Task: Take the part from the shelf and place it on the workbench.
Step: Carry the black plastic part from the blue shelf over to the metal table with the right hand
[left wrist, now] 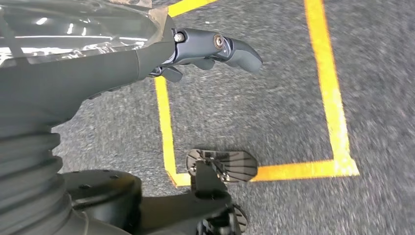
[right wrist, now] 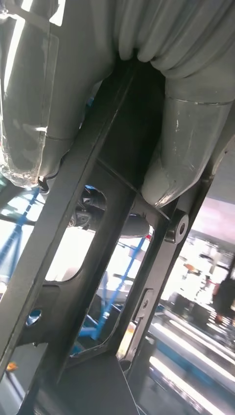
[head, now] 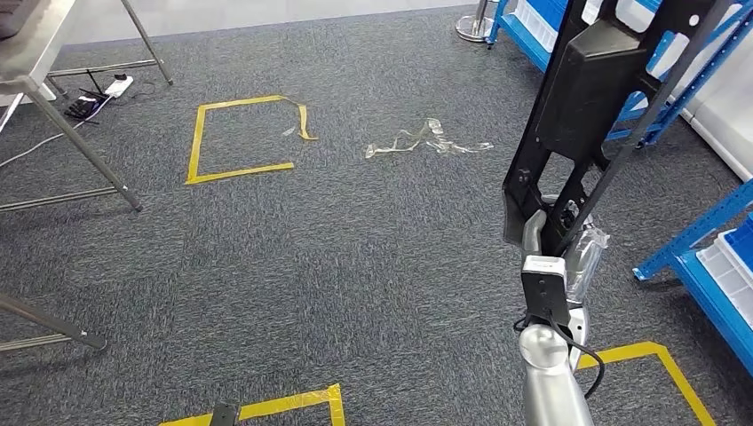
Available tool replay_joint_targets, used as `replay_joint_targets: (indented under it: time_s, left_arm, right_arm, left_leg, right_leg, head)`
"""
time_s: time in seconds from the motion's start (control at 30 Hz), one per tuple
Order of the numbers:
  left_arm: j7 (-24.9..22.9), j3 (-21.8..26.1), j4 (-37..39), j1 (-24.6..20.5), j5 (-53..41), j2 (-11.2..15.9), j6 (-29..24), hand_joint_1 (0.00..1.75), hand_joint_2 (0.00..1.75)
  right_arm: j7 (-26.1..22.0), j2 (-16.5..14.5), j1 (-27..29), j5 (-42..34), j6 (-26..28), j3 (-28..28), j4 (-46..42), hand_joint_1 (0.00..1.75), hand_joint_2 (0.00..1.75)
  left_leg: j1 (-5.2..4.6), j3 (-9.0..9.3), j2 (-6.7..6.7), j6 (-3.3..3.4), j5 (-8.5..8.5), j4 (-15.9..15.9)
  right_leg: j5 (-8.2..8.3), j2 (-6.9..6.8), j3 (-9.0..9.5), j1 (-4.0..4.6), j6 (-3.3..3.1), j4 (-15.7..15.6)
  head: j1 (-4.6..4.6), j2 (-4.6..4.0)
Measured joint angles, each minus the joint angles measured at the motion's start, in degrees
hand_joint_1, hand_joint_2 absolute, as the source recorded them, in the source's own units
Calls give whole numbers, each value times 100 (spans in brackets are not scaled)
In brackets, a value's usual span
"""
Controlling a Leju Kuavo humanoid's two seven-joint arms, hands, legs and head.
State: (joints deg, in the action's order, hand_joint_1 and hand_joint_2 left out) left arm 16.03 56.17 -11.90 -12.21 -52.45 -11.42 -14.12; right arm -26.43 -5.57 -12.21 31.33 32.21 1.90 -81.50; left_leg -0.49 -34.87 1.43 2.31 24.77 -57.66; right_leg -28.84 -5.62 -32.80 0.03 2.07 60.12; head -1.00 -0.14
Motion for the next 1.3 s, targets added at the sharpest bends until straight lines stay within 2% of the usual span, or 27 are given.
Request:
replay_joint_targets:
  time_s: [0.07, 0.1, 0.17, 0.2, 0.23, 0.3, 0.37, 0.43, 0.47, 0.5, 0.57, 0.63, 0.67, 0.7, 0.73, 0.8, 0.83, 0.9, 0.93, 0.97, 1.03, 1.1, 1.17, 1.2, 1.23, 1.27, 1.3]
  left_arm:
    - [-13, -1, -1, -2, -4, -8, 0, 0, 175]
    - [-16, -1, -1, -5, -5, -12, 0, 0, 175]
    - [-26, -1, -1, 11, -5, -20, 0, 0, 175]
    - [-31, -1, -1, 22, -5, -22, 0, 0, 175]
    - [-36, 0, -1, 29, -5, -24, 0, 0, 175]
    - [-38, 0, -1, 30, -5, -27, 0, 0, 175]
    - [-38, 0, -1, 32, 0, -27, 1, 0, 175]
    - [-31, 0, -1, 51, 9, -23, 1, 0, 175]
    - [-22, 1, -1, 63, 14, -22, 1, 0, 175]
    - [-12, 1, -1, 68, 21, -19, 0, 0, 175]
    - [5, 2, -1, 57, 32, -15, 1, 0, 175]
    - [11, 2, -1, 48, 38, -16, 9, 0, 175]
    - [12, 2, -1, 51, 39, -17, 13, 0, 175]
    - [12, 3, -1, 54, 40, -16, 17, 0, 175]
    - [12, 3, -2, 56, 40, -14, 17, 0, 175]
    - [13, 4, -5, 50, 40, -4, 15, 0, 175]
    - [14, 4, -8, 39, 40, 1, 11, 0, 175]
    - [17, 3, -12, 22, 41, 8, -2, 0, 175]
    - [17, 3, -12, 20, 44, 13, -11, 0, 175]
    - [19, 4, -12, 28, 49, 17, -19, 0, 175]
    - [26, 7, -12, 31, 62, 20, -44, 0, 175]
    - [40, 8, -12, 21, 68, 10, -67, 0, 175]
    - [55, 8, -12, 32, 70, -1, -79, 0, 175]
    - [63, 8, -12, 45, 70, -5, -82, 0, 175]
    - [76, 9, -12, 56, 71, -7, -84, 0, 175]
    - [90, 9, -12, 65, 69, -9, -85, 0, 175]
    - [103, 9, -12, 72, 65, -11, -85, 0, 175]
  right_arm:
    - [-5, 2, 8, 6, 2, 4, 0, 175, 175]
    - [-7, 4, 17, 8, 3, 9, 1, 175, 175]
    - [-6, 9, 41, 9, 3, 18, 4, 175, 175]
    - [-6, 9, 47, 11, 3, 20, 4, 175, 175]
    - [-6, 8, 46, 14, 3, 21, 4, 175, 175]
    - [-5, 8, 36, 26, -5, 22, 6, 175, 175]
    - [-1, 2, 33, 46, -18, 22, 11, 175, 175]
    - [5, -5, 24, 61, -33, 22, 21, 175, 175]
    - [8, -9, 6, 63, -42, 21, 27, 175, 175]
    - [9, -13, -18, 65, -52, 20, 36, 175, 175]
    - [9, -16, -62, 63, -72, 23, 56, 175, 175]
    - [11, -12, -74, 62, -82, 28, 84, 175, 175]
    - [13, -10, -75, 62, -84, 29, 101, 175, 175]
    - [15, -10, -77, 62, -85, 28, 115, 175, 175]
    - [15, -11, -82, 62, -86, 27, 126, 175, 175]
    - [14, -13, -108, 63, -87, 24, 135, 175, 175]
    - [14, -13, -127, 63, -87, 24, 138, 175, 175]
    - [14, -17, -156, 63, -91, 19, 151, 175, 175]
    - [14, -25, -166, 65, -92, 14, 157, 175, 175]
    - [14, -34, -173, 67, -95, 8, 163, 175, 175]
    - [12, -45, -187, 70, -97, -1, 167, 175, 175]
    - [6, -35, -176, 64, -97, 0, 181, 175, 175]
    - [-3, -19, -131, 49, -96, 2, 209, 175, 175]
    - [-8, -12, -98, 38, -96, 2, 219, 175, 175]
    - [-14, -6, -63, 28, -93, 2, 226, 175, 175]
    - [-19, 1, -29, 20, -91, 3, 227, 175, 175]
    - [-24, 10, 1, 13, -86, 4, 227, 175, 175]
  left_leg:
    - [37, 37, -137, 36, -26, 29]
    - [49, 34, -217, 42, -29, 27]
    - [58, 31, -389, 41, -28, 22]
    - [63, 35, -475, 37, -28, 18]
    - [73, 41, -557, 27, -24, 11]
    - [81, 31, -712, -25, -2, -27]
    - [77, -13, -833, -93, 5, -66]
    - [80, -53, -921, -143, -14, -67]
    - [72, -73, -849, -164, 5, -92]
    - [62, -125, -704, -186, 73, -195]
    - [47, -386, -317, -215, 380, -746]
    - [53, -775, -175, -220, 707, -1525]
    - [53, -892, -164, -209, 756, -1747]
    - [49, -897, -159, -187, 697, -1751]
    - [37, -777, -141, -150, 541, -1522]
    - [-39, -337, 62, -37, 194, -725]
    - [-89, -167, 183, 14, 99, -408]
    - [-166, -54, 289, 77, 72, -149]
    - [-167, -58, 215, 94, 57, -123]
    - [-148, -45, 144, 107, 32, -87]
    - [-86, -6, 9, 142, -28, -11]
    - [-43, 2, -136, 160, -58, 12]
    - [-20, -2, -306, 156, -63, 8]
    - [-7, -1, -392, 149, -65, 4]
    - [11, 1, -480, 135, -66, -4]
    - [30, 2, -565, 112, -61, -18]
    - [43, -6, -646, 77, -52, -42]
  right_leg:
    - [-272, 355, -261, -22, -22, 601]
    - [-424, 464, -460, -22, -36, 1007]
    - [-538, 526, -725, -25, -10, 1469]
    - [-458, 537, -708, -31, 35, 1383]
    - [-295, 564, -579, -45, 96, 1071]
    - [40, 756, -207, -95, 196, 250]
    - [171, 898, -25, -117, 174, -129]
    - [177, 822, -26, -111, 100, -117]
    - [181, 767, -24, -117, 77, -120]
    - [183, 709, -18, -123, 39, -123]
    - [176, 586, -9, -106, -36, -132]
    - [157, 437, -8, -60, -85, -131]
    - [149, 359, -5, -40, -98, -130]
    - [140, 285, 3, -21, -110, -130]
    - [129, 215, 17, -4, -123, -130]
    - [103, 90, 57, 28, -146, -130]
    - [89, 32, 66, 48, -146, -129]
    - [71, -93, 71, 79, -130, -131]
    - [64, -163, 78, 92, -116, -137]
    - [47, -156, 77, 92, -100, -124]
    - [-75, 116, -21, 69, -67, 106]
    - [-338, 451, -336, 17, -54, 771]
    - [-524, 527, -670, -27, -6, 1421]
    - [-497, 534, -720, -49, 48, 1482]
    - [-378, 545, -657, -73, 122, 1302]
    - [-199, 587, -500, -103, 204, 933]
    - [-41, 704, -313, -139, 274, 508]
  head:
    - [32, 0]
    - [43, 1]
    - [58, 0]
    - [59, -1]
    - [59, -1]
    - [65, 0]
    - [66, 0]
    - [63, 0]
    - [61, 0]
    - [42, -1]
    - [0, -1]
    - [-20, -1]
    - [-21, -1]
    - [-21, 0]
    - [-21, -1]
    - [-18, -1]
    - [-16, -1]
    - [-15, -1]
    - [-18, 0]
    - [-16, 0]
    - [-12, 0]
    - [3, -1]
    - [14, -1]
    - [14, -1]
    - [14, -1]
    - [14, -1]
    - [20, -1]
